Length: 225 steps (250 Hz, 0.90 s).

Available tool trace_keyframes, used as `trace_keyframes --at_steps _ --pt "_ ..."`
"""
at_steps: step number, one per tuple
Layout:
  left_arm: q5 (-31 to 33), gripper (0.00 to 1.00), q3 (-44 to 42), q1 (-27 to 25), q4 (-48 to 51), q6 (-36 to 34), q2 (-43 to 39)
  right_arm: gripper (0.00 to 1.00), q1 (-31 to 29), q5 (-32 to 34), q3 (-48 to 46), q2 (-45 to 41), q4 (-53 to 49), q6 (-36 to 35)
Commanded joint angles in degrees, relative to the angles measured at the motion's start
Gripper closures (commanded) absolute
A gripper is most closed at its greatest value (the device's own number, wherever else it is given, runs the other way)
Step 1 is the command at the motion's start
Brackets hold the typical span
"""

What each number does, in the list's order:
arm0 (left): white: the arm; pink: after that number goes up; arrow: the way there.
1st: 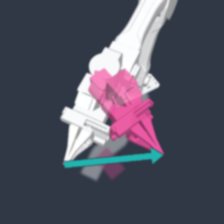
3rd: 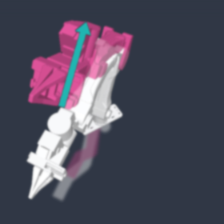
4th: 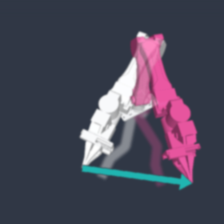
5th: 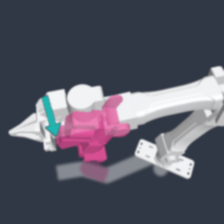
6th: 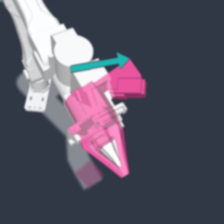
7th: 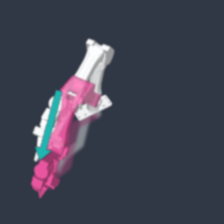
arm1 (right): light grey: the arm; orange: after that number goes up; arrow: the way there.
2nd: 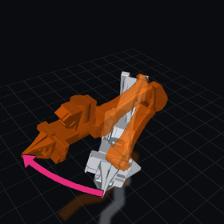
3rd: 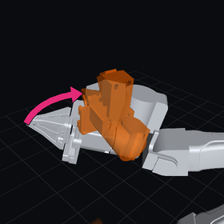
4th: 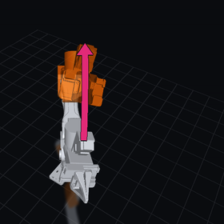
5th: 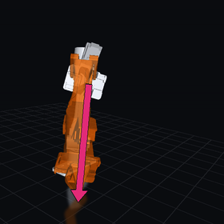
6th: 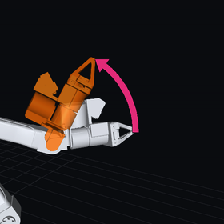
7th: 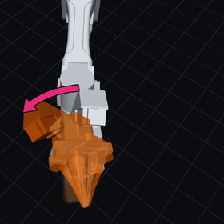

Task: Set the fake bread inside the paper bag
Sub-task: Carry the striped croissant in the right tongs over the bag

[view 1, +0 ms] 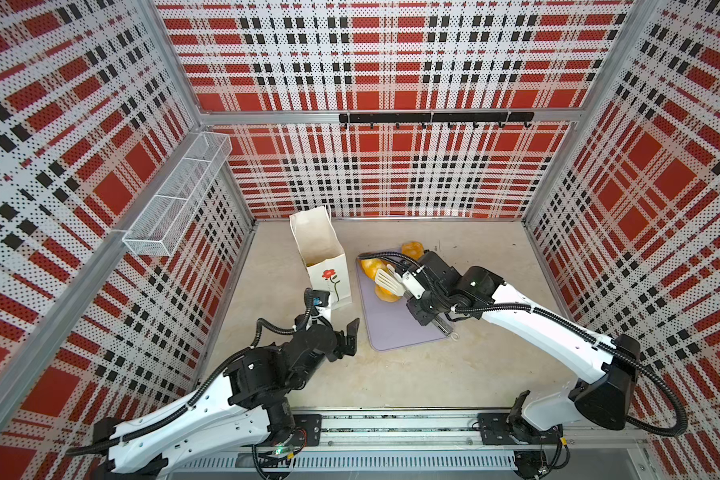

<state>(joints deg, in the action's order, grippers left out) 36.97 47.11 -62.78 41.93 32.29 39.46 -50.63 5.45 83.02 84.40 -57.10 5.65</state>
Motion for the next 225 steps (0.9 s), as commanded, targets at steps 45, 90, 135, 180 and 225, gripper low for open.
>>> trace_keyframes --at_steps 45,90,135,180,225 --pt "6.7 0.01 6.8 0.1 8.6 -0.5 -2.2 0.72 -3.2 -1.9 7.8 0.4 5.2 -0.2" --pt "6.7 0.01 8.0 1.7 11.5 0.7 -3.4 0.71 -4.1 -3.9 13.8 4.2 5.9 -0.9" --pt "4.4 0.01 7.3 5.7 13.4 2.1 -4.6 0.71 -4.4 -6.4 21.3 10.1 6.1 -1.6" --pt "0.3 0.01 5.8 10.4 13.4 2.1 -5.1 0.70 -4.7 -6.9 27.9 15.4 6.1 -1.9" --pt "-2.1 0.01 4.6 13.2 12.0 0.9 -5.2 0.69 -4.6 -5.8 33.5 20.0 6.2 -2.3"
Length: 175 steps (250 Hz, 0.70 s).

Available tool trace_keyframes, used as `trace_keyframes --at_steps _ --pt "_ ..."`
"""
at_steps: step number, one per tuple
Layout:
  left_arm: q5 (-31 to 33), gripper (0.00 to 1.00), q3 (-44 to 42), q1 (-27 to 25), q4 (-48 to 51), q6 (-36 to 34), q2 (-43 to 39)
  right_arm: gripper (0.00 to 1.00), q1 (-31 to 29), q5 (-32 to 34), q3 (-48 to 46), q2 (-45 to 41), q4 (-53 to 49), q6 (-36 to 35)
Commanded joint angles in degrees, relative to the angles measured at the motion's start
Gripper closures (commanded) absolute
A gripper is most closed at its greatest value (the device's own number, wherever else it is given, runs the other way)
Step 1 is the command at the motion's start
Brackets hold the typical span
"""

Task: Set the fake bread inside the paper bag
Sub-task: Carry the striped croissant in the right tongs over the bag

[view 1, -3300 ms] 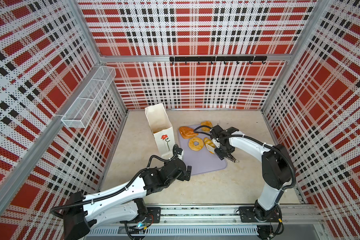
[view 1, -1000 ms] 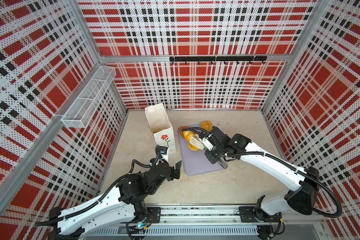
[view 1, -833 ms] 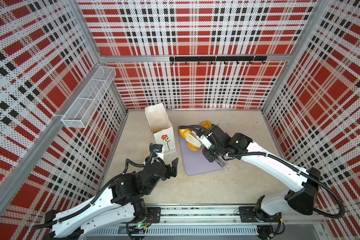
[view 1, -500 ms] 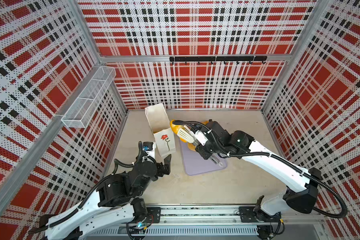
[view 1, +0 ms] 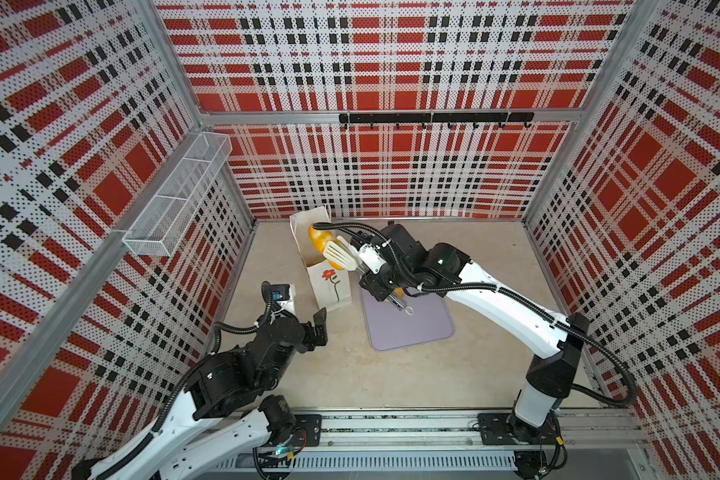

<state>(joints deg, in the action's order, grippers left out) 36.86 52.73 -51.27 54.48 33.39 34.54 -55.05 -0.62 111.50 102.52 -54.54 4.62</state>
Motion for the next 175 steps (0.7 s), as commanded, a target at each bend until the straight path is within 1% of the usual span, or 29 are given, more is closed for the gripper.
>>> trace_keyframes --at_steps 1,48,106,133,175 --pt "-2.0 0.01 -1.1 1.7 -0.6 -0.2 -0.3 0.69 -0.2 0.3 5.2 1.9 3.6 -1.3" --pt "-4.7 0.01 -2.6 4.3 -2.3 -1.0 0.1 0.68 0.9 1.1 13.2 7.4 0.4 -0.8" --pt "-8.4 0.01 -3.5 8.1 -3.9 -2.0 0.3 0.67 1.5 1.9 23.5 14.5 -4.7 -2.5" --pt "-9.2 0.01 -3.7 9.1 -4.0 -2.3 0.2 0.67 1.8 2.9 25.4 16.3 -5.7 -2.8" --pt "-10.1 0.01 -4.0 9.9 -4.0 -2.4 0.0 0.65 2.5 3.5 25.3 17.0 -5.7 -2.9"
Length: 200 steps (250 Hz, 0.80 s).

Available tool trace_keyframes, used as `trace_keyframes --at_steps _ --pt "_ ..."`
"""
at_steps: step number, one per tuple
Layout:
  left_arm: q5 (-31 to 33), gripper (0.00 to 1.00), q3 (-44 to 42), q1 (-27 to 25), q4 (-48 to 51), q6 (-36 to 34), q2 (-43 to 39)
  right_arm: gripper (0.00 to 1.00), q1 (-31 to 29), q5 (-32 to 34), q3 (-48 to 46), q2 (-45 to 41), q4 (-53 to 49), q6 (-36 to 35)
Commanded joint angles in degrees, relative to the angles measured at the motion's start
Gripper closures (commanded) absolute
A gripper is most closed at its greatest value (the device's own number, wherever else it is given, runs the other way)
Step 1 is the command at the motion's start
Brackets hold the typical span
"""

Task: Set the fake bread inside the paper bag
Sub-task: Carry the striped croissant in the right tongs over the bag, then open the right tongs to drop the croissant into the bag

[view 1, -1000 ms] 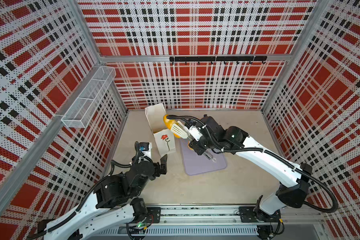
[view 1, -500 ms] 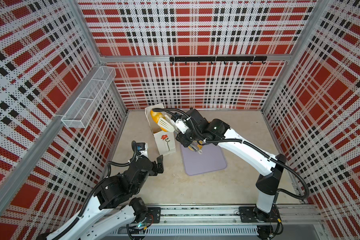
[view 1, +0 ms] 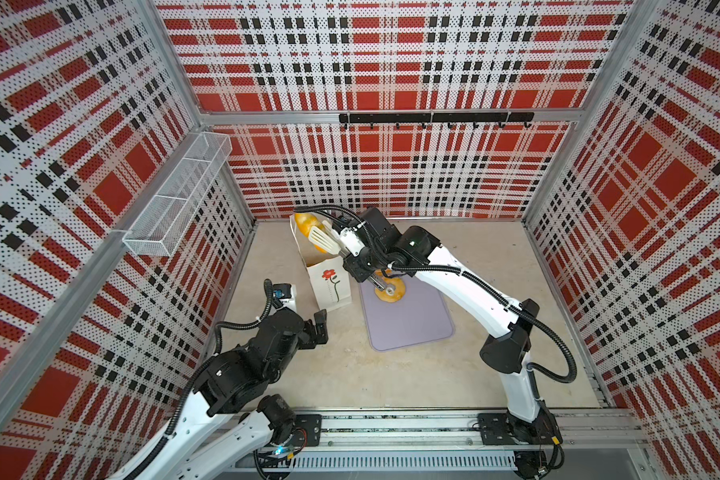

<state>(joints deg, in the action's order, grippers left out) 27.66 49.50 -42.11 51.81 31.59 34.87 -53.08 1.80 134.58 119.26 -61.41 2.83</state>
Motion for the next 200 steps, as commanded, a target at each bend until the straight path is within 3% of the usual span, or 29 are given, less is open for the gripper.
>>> trace_keyframes --at_steps 1,69,129,200 --pt "-1.0 0.01 -0.8 0.8 -1.4 -0.6 -0.3 0.65 0.6 1.1 2.3 0.3 1.2 -1.2" --pt "-2.4 0.01 -1.2 1.0 -1.8 -0.3 0.4 0.62 1.2 0.9 2.6 1.1 1.7 -1.4" --pt "-3.2 0.01 -1.8 1.0 -2.4 -0.2 0.9 0.39 1.6 0.5 4.8 2.4 -0.5 -1.6" --pt "-4.1 0.01 -1.5 1.0 -3.1 -0.2 1.4 0.40 1.5 2.1 0.9 -3.1 -0.9 -1.9"
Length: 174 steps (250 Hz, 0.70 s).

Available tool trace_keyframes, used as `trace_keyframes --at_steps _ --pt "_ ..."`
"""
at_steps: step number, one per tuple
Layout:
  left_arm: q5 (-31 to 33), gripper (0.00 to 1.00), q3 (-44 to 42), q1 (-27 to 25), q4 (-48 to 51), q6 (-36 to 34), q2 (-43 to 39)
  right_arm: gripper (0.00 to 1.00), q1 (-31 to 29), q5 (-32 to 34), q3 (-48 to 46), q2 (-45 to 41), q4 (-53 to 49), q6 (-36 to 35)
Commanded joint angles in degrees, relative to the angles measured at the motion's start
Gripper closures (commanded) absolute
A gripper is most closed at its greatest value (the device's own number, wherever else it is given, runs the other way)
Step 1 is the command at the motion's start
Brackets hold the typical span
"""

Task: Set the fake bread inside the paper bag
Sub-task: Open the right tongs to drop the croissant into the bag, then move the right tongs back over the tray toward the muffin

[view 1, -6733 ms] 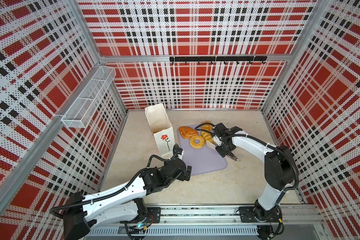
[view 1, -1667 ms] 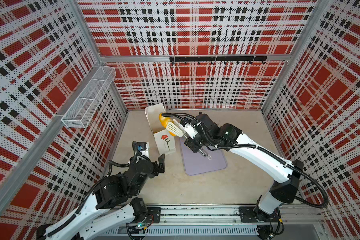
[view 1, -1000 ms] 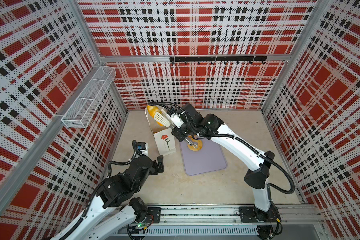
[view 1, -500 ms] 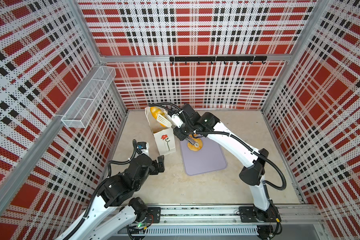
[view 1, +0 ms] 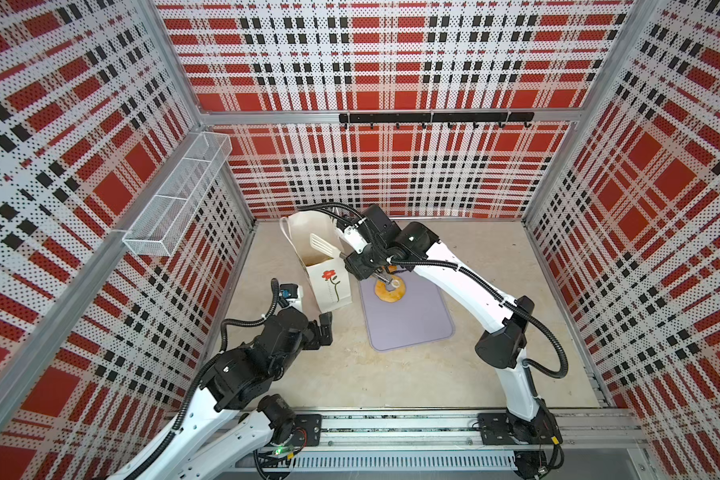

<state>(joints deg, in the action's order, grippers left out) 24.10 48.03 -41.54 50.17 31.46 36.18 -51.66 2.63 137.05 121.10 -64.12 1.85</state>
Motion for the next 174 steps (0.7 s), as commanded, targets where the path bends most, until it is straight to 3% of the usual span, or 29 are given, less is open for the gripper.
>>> trace_keyframes --at_steps 1,59,129,174 --pt "-0.5 0.01 0.0 0.4 -1.5 -0.1 0.1 0.40 0.1 1.3 -1.7 -5.1 1.8 -0.9" --pt "-0.6 0.01 -1.4 -0.9 -2.3 1.2 -0.3 0.41 0.1 6.0 -17.2 -16.6 5.2 -1.0" --pt "6.0 0.01 -2.1 -9.0 -3.5 3.1 1.3 0.42 2.8 9.9 -33.3 -26.7 6.6 1.1" --pt "6.7 0.00 -2.8 -11.2 -5.1 4.3 3.7 0.42 5.2 11.7 -42.8 -31.4 7.0 2.3"
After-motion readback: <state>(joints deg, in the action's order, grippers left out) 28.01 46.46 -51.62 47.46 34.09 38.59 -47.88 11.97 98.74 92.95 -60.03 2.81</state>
